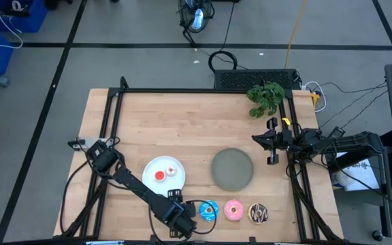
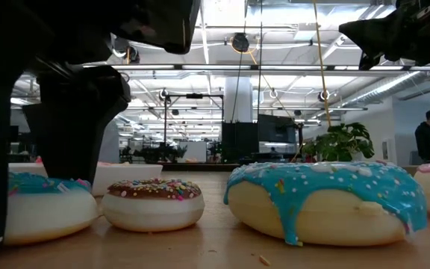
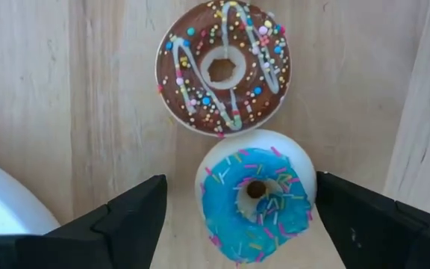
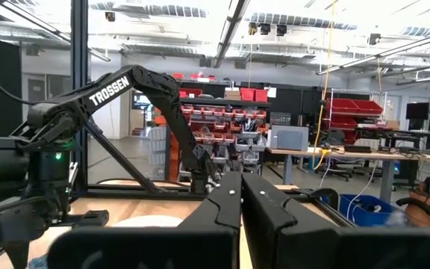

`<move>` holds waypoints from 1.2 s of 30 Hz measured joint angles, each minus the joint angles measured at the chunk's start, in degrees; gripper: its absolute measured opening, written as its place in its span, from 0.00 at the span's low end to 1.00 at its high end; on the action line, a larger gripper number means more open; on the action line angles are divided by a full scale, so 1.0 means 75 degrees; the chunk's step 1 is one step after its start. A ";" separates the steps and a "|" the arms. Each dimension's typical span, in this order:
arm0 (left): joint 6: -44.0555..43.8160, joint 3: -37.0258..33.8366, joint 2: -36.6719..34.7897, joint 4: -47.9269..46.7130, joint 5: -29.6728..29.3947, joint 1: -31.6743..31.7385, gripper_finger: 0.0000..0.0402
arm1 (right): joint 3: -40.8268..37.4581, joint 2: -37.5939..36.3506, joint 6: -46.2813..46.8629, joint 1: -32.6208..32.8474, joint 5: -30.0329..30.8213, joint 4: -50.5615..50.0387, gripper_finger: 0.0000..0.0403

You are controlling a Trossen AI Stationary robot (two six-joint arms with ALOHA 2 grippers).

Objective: Pick & Place donuts
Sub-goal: Put the small blue donut on the white plate

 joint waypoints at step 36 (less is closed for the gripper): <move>-0.1881 0.0857 -0.2916 -0.2873 -0.0166 -0.0130 0.45 | -0.0001 0.0017 0.0000 -0.0002 -0.0001 -0.0005 0.00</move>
